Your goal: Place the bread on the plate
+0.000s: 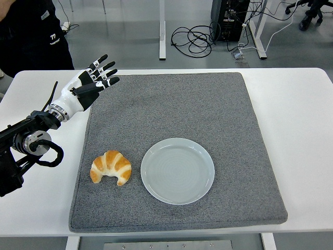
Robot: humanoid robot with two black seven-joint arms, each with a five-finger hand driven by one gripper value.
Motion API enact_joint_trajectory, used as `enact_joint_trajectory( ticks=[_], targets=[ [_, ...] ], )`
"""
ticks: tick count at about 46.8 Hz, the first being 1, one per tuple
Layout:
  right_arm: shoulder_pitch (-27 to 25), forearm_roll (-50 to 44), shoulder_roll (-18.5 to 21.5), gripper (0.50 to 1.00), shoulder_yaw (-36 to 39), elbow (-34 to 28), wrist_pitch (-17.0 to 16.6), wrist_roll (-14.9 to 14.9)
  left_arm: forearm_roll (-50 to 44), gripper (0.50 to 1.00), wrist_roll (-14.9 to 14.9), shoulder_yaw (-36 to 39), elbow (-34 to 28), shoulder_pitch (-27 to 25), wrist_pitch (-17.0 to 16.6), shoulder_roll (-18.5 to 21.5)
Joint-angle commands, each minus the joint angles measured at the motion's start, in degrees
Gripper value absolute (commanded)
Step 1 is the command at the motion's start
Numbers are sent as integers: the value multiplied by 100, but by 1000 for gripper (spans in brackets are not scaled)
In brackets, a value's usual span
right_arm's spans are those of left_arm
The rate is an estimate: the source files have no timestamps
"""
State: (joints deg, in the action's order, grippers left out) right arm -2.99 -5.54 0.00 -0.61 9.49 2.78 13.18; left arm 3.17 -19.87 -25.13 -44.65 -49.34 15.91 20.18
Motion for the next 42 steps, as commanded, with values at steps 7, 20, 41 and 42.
enact_joint_trajectory(
  ticks=[7, 20, 41, 42],
  targets=[
    [0, 0, 0, 1000, 0, 0, 3, 0, 0, 969, 0, 8, 0, 4, -26, 3],
    [0, 0, 0, 1000, 0, 0, 3, 0, -53, 969, -9, 8, 0, 4, -61, -5],
    [0, 0, 0, 1000, 0, 0, 3, -9, -44, 968, -61, -9, 9, 4, -246, -14],
    [0, 0, 0, 1000, 0, 0, -6, 0, -44, 968, -61, -9, 9, 4, -246, -14]
  ],
)
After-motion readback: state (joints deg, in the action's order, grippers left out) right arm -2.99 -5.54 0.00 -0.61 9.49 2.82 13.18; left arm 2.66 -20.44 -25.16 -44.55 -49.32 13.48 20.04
